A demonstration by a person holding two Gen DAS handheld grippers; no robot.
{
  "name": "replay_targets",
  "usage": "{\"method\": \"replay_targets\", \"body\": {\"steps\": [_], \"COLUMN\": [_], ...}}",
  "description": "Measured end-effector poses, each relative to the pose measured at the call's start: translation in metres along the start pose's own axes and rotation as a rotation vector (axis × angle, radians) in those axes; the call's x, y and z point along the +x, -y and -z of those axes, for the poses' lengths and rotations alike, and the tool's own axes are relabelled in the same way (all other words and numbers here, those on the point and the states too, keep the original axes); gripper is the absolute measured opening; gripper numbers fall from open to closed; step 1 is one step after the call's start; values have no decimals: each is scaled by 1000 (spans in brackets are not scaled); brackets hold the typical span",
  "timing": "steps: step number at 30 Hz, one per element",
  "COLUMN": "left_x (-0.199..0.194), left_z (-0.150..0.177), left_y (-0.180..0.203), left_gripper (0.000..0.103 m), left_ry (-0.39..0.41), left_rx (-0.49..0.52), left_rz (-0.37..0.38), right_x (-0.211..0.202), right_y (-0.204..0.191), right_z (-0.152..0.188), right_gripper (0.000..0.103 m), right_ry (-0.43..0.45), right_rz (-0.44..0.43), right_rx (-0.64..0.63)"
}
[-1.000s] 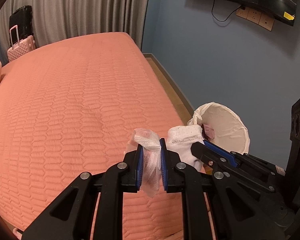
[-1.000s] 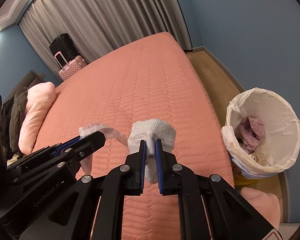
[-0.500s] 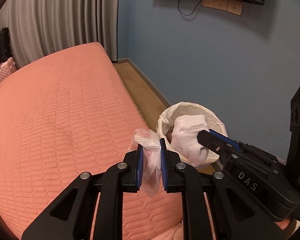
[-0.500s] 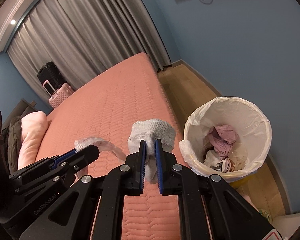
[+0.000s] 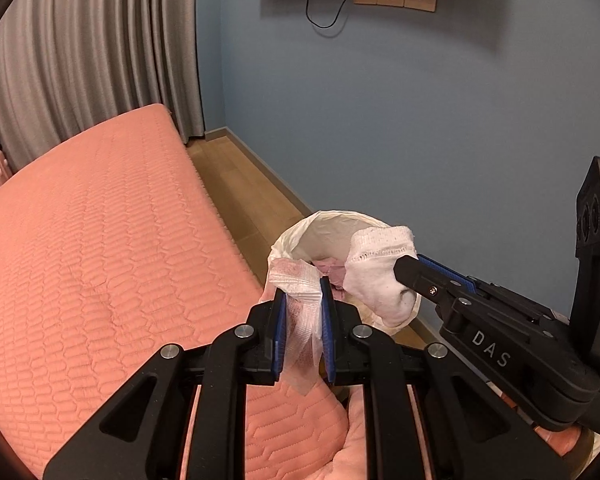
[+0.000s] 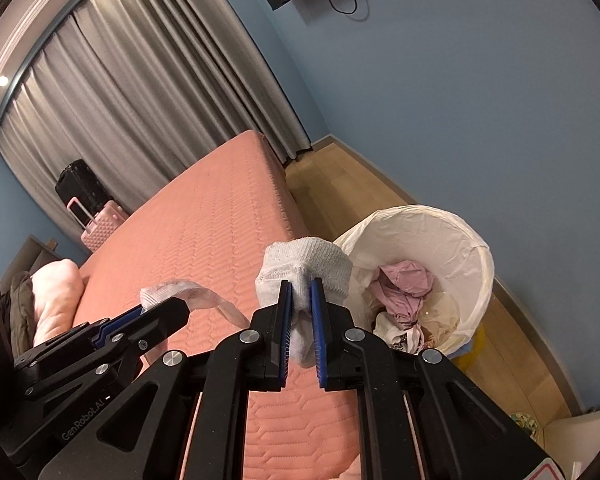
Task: Collect trash
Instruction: 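Carry the pad and sock over the wastebasket with both tools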
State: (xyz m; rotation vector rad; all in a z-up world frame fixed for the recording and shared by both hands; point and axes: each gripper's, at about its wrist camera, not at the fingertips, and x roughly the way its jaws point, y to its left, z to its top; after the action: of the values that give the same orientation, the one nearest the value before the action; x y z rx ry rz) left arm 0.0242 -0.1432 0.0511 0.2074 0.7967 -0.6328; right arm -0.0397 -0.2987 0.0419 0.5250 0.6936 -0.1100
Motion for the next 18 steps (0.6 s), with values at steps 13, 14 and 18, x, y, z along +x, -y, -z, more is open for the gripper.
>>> {"method": "replay_targets", "body": {"steps": [13,14,18], "left_x": [20,22,30], "left_z": [-13,-14,-22], "left_y": [18,19,21], "left_gripper": [15,15,15], "left_ry": [-6,-9,-17], "left_rx": [25,23,23], "left_rz": [42,47,55], "right_x": [-4,-4,-2], "right_y": [10,10,9], "right_z": [-6,-7,-8], "right_gripper": [10,10,10], "right_ry": [27,29,32], "right_rz": [35,39,54], "right_rx": [20,21,27]}}
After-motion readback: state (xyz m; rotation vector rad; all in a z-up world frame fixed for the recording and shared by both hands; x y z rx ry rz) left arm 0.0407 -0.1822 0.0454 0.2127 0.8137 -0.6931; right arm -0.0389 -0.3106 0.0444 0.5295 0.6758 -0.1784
